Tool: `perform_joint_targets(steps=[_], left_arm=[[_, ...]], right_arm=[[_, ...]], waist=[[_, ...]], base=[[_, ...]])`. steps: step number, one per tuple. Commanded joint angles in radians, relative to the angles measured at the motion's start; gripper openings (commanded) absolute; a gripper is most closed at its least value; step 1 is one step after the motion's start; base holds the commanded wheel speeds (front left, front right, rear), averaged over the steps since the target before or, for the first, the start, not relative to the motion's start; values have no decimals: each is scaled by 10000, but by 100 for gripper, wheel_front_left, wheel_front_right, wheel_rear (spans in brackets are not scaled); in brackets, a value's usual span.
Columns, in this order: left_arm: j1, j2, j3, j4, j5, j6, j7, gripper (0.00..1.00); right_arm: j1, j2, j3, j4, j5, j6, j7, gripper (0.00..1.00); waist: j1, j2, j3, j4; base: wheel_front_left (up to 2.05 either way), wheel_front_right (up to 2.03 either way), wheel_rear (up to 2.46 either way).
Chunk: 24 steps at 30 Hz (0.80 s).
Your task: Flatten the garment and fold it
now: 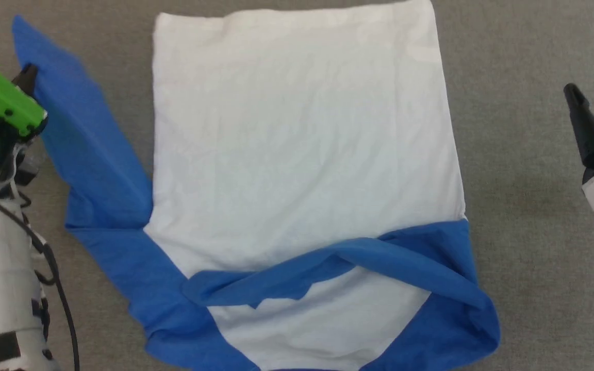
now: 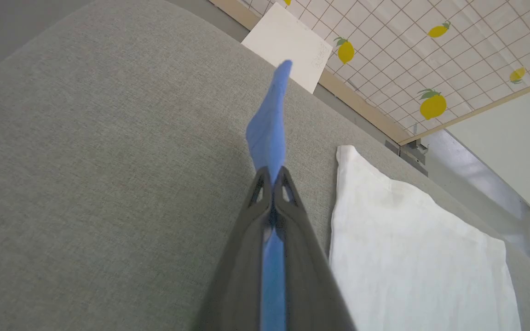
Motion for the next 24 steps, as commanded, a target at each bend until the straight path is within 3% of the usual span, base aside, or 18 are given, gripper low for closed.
perform_joint_targets(steps=[1, 7, 14, 19, 24], left_arm=[[347, 87, 36, -52, -61, -109, -99, 0], [835, 136, 269, -659, -445, -518, -201, 0], [976, 197, -246, -2080, -274, -735, 174, 0], [1255, -397, -1361, -3280, -263, -1056, 805, 0], [1814, -1600, -3096, -4272, -103, -1185, 1319, 0]], right_arm=[[173, 56, 6, 90, -85, -13, -3, 100], [537, 232, 31, 368, -149, -13, 15, 100], [779, 451, 140, 618, -190, -13, 17, 100], [982, 547, 115, 686, -179, -13, 17, 100], [1132, 605, 58, 716, -160, -13, 20, 100]], waist=[[0, 0, -992, 596], [0, 0, -2003, 1029], [0, 0, -2876, 1137], [0, 0, -3155, 1126], [0, 0, -3268, 1042]], base=[[0, 0, 0], [0, 0, 0], [0, 0, 0], [0, 0, 0], [0, 0, 0]])
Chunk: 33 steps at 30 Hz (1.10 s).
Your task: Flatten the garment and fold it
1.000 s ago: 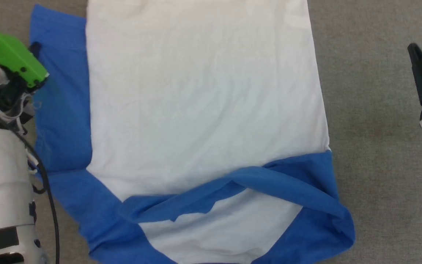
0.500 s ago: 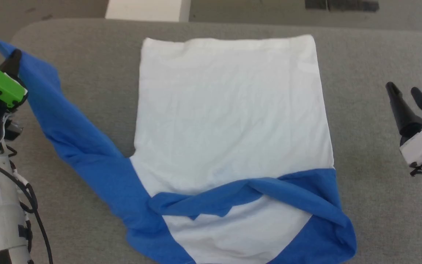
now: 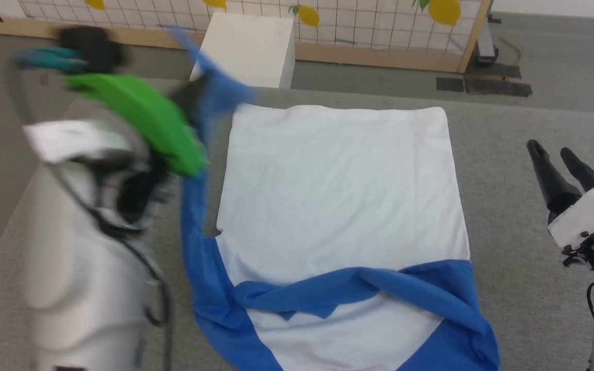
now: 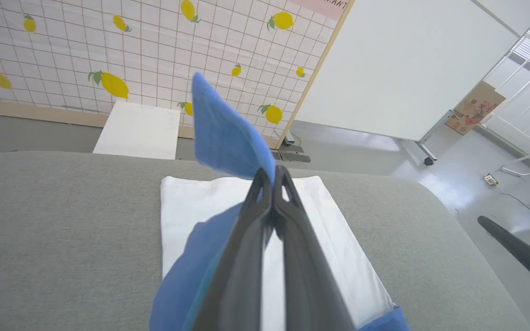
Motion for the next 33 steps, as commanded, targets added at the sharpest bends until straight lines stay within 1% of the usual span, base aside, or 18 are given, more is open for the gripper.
perform_joint_targets(steps=[1, 3, 6, 10, 15, 19, 22, 23, 24, 25, 27, 30, 33], left_arm=[[353, -311, -476, -139, 136, -70, 67, 0], [612, -587, -1239, -196, 132, -135, 113, 0], [985, -808, -2445, 8, -28, -220, 101, 0], [1416, -890, -3941, 671, -304, -185, -282, 0], [1928, -898, -5896, 1569, -985, 29, -777, 0], [2122, -900, -6904, 2439, -909, 108, -726, 0], [2252, -900, -7290, 3024, -1030, 161, -590, 0], [2259, -901, -7373, 3200, -1062, 197, -558, 17], [2283, -901, -7404, 3303, -1177, 222, -518, 67], [2287, -901, -7424, 3397, -1332, 264, -427, 100], [2201, -901, -7394, 3431, -1532, 291, -303, 100], [2048, -901, -6968, 3084, -2108, 330, -352, 100], [1929, -901, -5948, 2371, -3222, 412, -875, 100]], right_arm=[[154, 33, -12, 23, -42, -13, -4, 100], [150, 56, 3, 46, -25, -13, -4, 100], [126, 88, 72, 74, -12, -13, -7, 100], [90, 134, 160, 162, 34, -13, -25, 100], [81, 167, 114, 273, 54, -13, -103, 100], [84, 146, 47, 315, 56, -13, -165, 100], [114, 140, 34, 334, 63, -13, -187, 100], [133, 141, 30, 346, 60, -13, -195, 100], [152, 142, 24, 353, 56, -13, -198, 100], [173, 144, 19, 361, 50, -13, -201, 100], [220, 147, 15, 389, 35, -13, -201, 100], [274, 155, -25, 391, 8, -13, -189, 100], [306, 170, 6, 375, -14, -13, -163, 100]], waist=[[1, 0, -70, -66], [1, 0, -79, -178], [1, 0, -55, -374], [1, 0, 8, -718], [1, 0, 113, -1134], [1, 0, 150, -1295], [1, 0, 132, -1339], [1, 0, 107, -1345], [1, 0, 90, -1340], [1, 0, 70, -1325], [1, 0, -12, -1268], [1, 0, -120, -1141], [1, 0, -210, -1041]], base=[[0, 0, 0], [0, 0, 0], [0, 0, 0], [0, 0, 0], [0, 0, 0], [0, 0, 0], [0, 0, 0], [0, 0, 0], [0, 0, 0], [0, 0, 0], [0, 0, 0], [0, 0, 0], [0, 0, 0]])
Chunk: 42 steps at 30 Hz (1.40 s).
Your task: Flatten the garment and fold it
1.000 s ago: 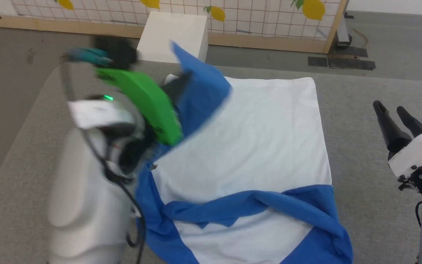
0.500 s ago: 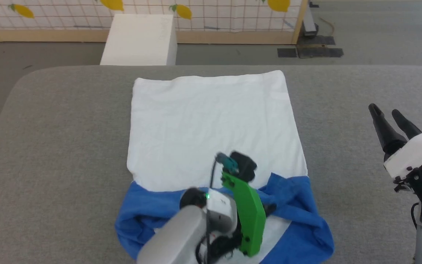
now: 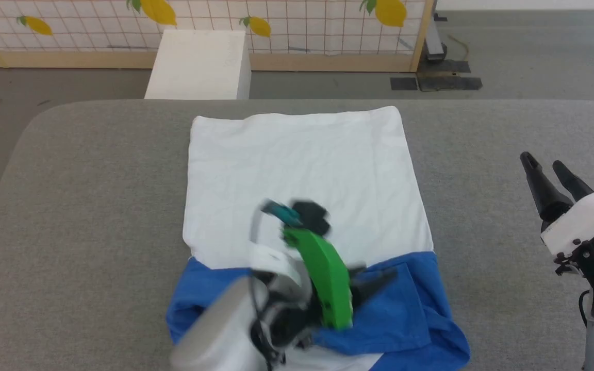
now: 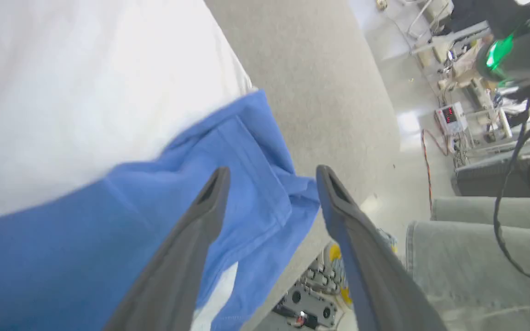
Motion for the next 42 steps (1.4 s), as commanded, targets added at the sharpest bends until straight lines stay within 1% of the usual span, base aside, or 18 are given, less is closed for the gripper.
perform_joint_targets(steps=[1, 5, 9, 13, 16, 18, 21, 23, 26, 29, 34, 36, 42], left_arm=[[-253, -12, 384, -218, -203, 88, -303, 100], [-729, 525, 1828, -706, 117, 333, -1927, 100], [-854, 1404, 2987, -747, 1111, 567, -4001, 100], [-526, 2180, 3637, -764, 2475, 997, -6191, 100], [-157, 2513, 3960, -763, 3241, 1406, -7522, 100], [157, 2610, 4191, -841, 3512, 1657, -8059, 100], [611, 2625, 4557, -1282, 3804, 1945, -8413, 100], [844, 2565, 4705, -1603, 3972, 2019, -8494, 100], [1028, 2385, 4905, -2081, 4190, 2114, -8541, 100], [986, 2122, 5099, -2619, 4436, 2217, -8554, 100], [707, 1665, 5239, -3249, 4829, 2072, -8558, 100], [584, 1493, 5284, -3395, 4975, 1990, -8558, 100], [266, 1008, 5386, -3613, 5350, 1718, -8559, 100]], right_arm=[[148, 42, 27, -5, -35, -13, -15, 100], [156, 67, 136, -14, -33, -13, 16, 100], [99, 83, 263, 33, -15, -13, 5, 100], [-6, 90, 397, 73, 6, -13, -22, 100], [-177, 89, 463, 95, 77, -13, -24, 100], [-392, 70, 550, 133, 71, -13, -32, 100], [-970, -61, 650, 313, -189, -13, -41, 100], [-1535, -90, 647, 561, -299, -13, 35, 100], [-2596, -166, 543, 1074, -611, -13, 261, 100], [-3886, -317, 313, 1706, -1123, -13, 695, 100], [-5866, -719, 263, 2649, -2170, -13, 1639, 100], [-6592, -921, 430, 3035, -2588, -13, 2059, 100], [-8432, -1381, 1154, 4208, -3678, -13, 3765, 100]], waist=[[1, -1, -84, 101], [1, -1, -94, 202], [1, -1, 12, 272], [1, -1, 269, 344], [1, -1, 586, 393], [1, -1, 855, 380], [1, -1, 1395, 360], [1, -1, 1769, 402], [1, -1, 2363, 513], [1, -1, 3099, 776], [1, -1, 4196, 1285], [1, -1, 4571, 1481], [1, -1, 5505, 1972]], base=[[0, 0, 0], [0, 0, 0], [0, 0, 0], [0, 0, 0], [0, 0, 0], [0, 0, 0], [0, 0, 0], [0, 0, 0], [0, 0, 0], [0, 0, 0], [0, 0, 0], [0, 0, 0], [0, 0, 0]])
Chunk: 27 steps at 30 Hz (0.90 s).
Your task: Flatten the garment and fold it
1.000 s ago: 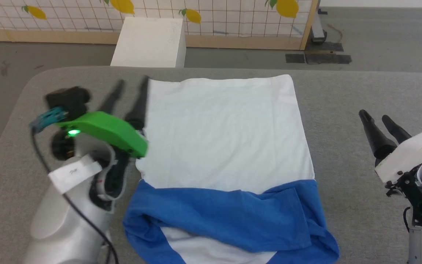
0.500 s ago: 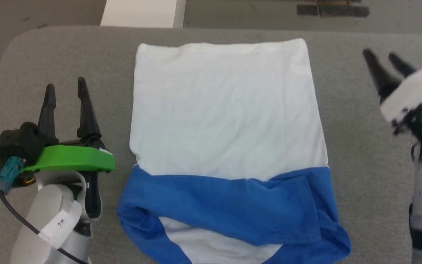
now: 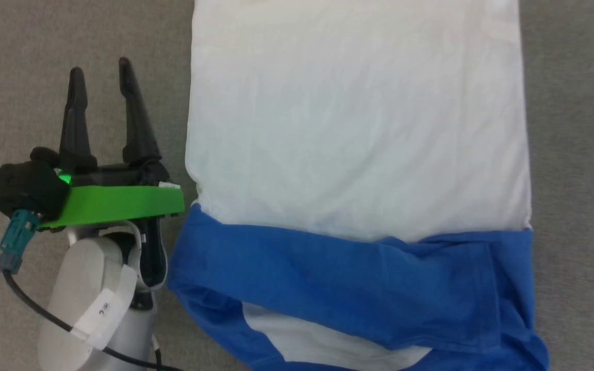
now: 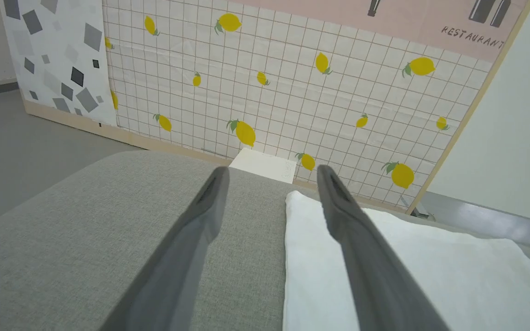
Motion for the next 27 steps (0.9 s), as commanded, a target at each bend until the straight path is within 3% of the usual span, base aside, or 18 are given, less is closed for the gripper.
perform_joint_targets(steps=[1, 6, 13, 21, 22, 23, 24, 27], left_arm=[[-189, -99, 51, -80, 186, -101, -34, 100], [-337, -402, 176, -198, 433, -327, -35, 100], [-433, -746, 308, -151, 562, -643, -35, 100], [-401, -914, 556, -28, 670, -846, -35, 100], [-404, -927, 577, -10, 681, -870, -35, 100], [-407, -935, 578, 26, 688, -896, -35, 100], [-421, -942, 584, 67, 714, -924, -35, 100], [-463, -942, 626, 187, 778, -1000, -35, 100]], right_arm=[[-422, -32, 143, 189, -213, -13, 353, 100], [-1371, -160, 665, 715, -764, -13, 1435, 100], [-1465, -412, 924, 1120, -1282, -13, 2012, 100], [-1104, -656, 1752, 1359, -870, -13, 2743, 100], [-1080, -684, 1831, 1284, -758, -13, 2779, 90], [-1067, -703, 1849, 1231, -657, -13, 2785, 22], [-1042, -699, 1818, 1208, -511, -13, 2874, 0], [-1045, -687, 1769, 1036, -253, -13, 3015, 0]], waist=[[-3, 0, 1169, 832], [-3, 0, 1725, 1120], [-3, 0, 2116, 1405], [-3, 0, 2280, 1329], [-3, 0, 2300, 1311], [-3, 0, 2312, 1297], [-3, 0, 2316, 1272], [-3, 0, 2274, 1161]], base=[[0, 0, 0], [0, 0, 0], [0, 0, 0], [0, 0, 0], [0, 0, 0], [0, 0, 0], [0, 0, 0], [0, 0, 0]])
